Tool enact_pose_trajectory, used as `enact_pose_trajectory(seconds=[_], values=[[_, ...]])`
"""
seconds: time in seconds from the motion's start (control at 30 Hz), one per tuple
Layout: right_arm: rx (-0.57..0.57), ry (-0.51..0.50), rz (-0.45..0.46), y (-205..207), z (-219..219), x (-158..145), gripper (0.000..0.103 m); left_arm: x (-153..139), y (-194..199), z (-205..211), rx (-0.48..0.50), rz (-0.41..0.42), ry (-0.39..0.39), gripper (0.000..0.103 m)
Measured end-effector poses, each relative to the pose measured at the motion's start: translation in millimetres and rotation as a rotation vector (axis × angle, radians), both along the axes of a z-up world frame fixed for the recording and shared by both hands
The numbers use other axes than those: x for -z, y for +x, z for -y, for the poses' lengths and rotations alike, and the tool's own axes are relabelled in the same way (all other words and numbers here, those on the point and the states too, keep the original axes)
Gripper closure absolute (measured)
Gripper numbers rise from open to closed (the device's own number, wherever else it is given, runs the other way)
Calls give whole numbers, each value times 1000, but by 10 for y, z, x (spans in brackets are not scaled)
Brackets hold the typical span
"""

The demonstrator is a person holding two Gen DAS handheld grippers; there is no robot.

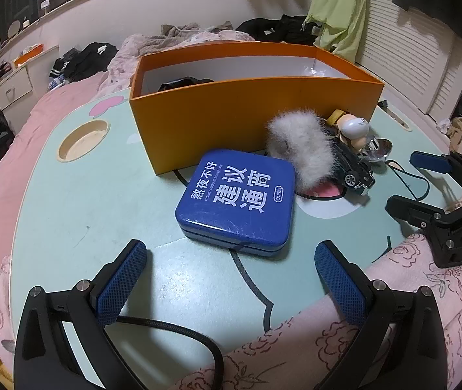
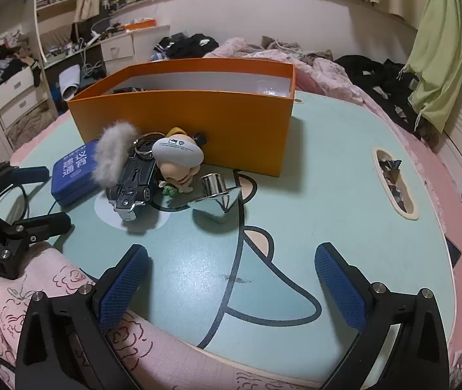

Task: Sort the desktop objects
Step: 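Grasp the clear plastic bag in the box with the left gripper, set it on the table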

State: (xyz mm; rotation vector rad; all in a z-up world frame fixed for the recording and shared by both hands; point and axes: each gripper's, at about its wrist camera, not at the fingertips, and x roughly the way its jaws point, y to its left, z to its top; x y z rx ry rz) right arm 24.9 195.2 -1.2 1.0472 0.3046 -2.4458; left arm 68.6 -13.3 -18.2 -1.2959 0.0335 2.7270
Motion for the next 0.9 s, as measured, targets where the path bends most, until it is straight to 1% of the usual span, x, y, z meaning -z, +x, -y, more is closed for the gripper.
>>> enact_pose_trajectory(seconds=[0.07,0.17,0.23,0.3,0.33,0.37,0.4,0.43,0.47,0.5,0.53,0.57,0.6,0.63,0.67,0.7,0.73,0.8,0.83,0.9], values=[[1,-1,-1,0,2,-3,0,-17,9,24,-21,11,-1,0],[18,-5,-8,6,-25,12,0,-191,62,114,-26,-13,32,0],[27,-15,-9,4,-56,17,0,-449,29,102,-10,-53,22,0],[26,-21,-8,5,-55,22,0,-807,-100,23,10,-114,26,0],[26,-18,-9,3,-55,25,0,-1001,-240,-40,28,-123,55,1],[26,-15,-10,3,-48,29,0,-1112,-373,-90,45,-109,87,3],[25,-16,-10,-1,-59,30,0,-1213,-572,-159,70,-72,135,6],[25,-18,-10,0,-56,29,0,-1277,-830,-255,100,-13,199,14],[24,-20,-10,-1,-58,31,0,-1285,-1021,-323,117,33,244,22],[23,-21,-11,0,-59,33,0,-1260,-1258,-412,126,90,283,25],[23,-23,-11,2,-64,31,0,-1197,-1515,-521,117,147,295,32],[22,-25,-12,6,-64,34,0,-1143,-1673,-595,100,179,288,39],[21,-28,-13,14,-74,39,0,-1064,-1841,-673,80,213,273,43],[22,-31,-14,18,-76,41,0,-951,-2014,-756,62,249,257,49],[21,-34,-14,19,-84,38,0,-862,-2080,-809,51,269,246,56],[20,-37,-15,23,-87,38,0,-748,-2173,-839,27,300,246,59],[19,-40,-15,27,-91,37,0,-648,-2229,-848,8,325,266,63],[19,-48,-16,37,-100,33,0,-525,-2287,-839,-13,345,316,64],[18,-50,-17,44,-99,33,0,-495,-2317,-836,-21,343,328,64],[17,-51,-17,48,-105,29,0,-454,-2343,-857,-27,333,324,64]])
